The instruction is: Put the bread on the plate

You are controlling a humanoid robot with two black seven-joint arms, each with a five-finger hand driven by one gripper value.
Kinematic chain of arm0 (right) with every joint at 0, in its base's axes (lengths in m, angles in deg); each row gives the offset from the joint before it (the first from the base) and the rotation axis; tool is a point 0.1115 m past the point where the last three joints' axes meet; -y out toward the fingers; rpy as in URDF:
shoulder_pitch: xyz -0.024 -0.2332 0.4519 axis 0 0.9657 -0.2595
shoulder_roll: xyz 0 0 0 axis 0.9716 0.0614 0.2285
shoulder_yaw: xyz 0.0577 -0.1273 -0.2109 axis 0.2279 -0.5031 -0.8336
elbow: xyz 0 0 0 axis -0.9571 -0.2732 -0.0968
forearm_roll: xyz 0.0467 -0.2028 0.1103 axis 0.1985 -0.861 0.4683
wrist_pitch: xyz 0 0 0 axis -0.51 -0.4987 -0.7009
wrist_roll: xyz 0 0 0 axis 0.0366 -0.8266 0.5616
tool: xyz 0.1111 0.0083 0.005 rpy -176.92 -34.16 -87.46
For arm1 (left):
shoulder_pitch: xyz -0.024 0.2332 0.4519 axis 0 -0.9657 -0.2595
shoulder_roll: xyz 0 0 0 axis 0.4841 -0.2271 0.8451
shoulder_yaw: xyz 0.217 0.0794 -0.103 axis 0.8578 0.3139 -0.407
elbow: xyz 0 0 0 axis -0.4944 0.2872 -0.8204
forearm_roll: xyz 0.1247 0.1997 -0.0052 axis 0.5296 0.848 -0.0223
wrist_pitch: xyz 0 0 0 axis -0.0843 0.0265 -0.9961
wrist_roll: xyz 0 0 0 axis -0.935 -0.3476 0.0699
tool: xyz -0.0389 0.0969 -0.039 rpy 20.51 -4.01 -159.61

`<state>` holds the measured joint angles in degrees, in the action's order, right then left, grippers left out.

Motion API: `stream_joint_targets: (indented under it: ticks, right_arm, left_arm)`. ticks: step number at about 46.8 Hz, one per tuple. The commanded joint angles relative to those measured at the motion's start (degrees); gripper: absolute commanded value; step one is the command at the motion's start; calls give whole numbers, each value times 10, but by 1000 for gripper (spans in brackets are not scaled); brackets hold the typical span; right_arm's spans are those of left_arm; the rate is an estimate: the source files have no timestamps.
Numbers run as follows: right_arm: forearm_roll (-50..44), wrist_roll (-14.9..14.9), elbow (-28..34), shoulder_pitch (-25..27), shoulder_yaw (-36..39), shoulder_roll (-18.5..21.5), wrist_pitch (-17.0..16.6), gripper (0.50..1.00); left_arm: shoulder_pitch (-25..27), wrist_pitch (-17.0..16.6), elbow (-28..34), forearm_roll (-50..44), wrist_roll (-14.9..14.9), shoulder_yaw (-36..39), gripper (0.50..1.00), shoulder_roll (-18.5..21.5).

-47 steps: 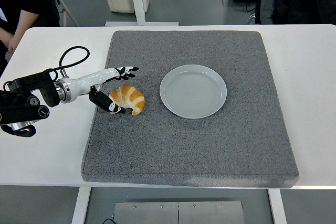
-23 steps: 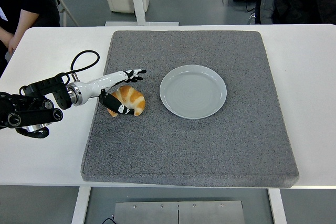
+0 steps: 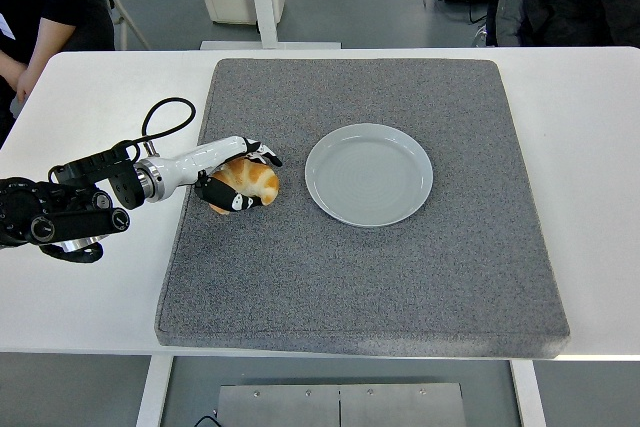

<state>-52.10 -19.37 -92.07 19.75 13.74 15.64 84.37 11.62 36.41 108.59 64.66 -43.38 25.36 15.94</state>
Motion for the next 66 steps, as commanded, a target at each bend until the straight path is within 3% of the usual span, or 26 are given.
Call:
stream_joint_targets:
  ticks: [1,34,66]
  right_arm:
    - [-1,0,0,0,0,0,0,1000]
    - [0,0,0,0,0,0,0,1000]
    - [-1,0,0,0,0,0,0,1000]
  left_arm:
    - [5,-1,-2,0,0,0,500,1]
    - [39,-6,-20,6,-43,5,500,7]
    - [181,9,-22,44,-44,12,500,45]
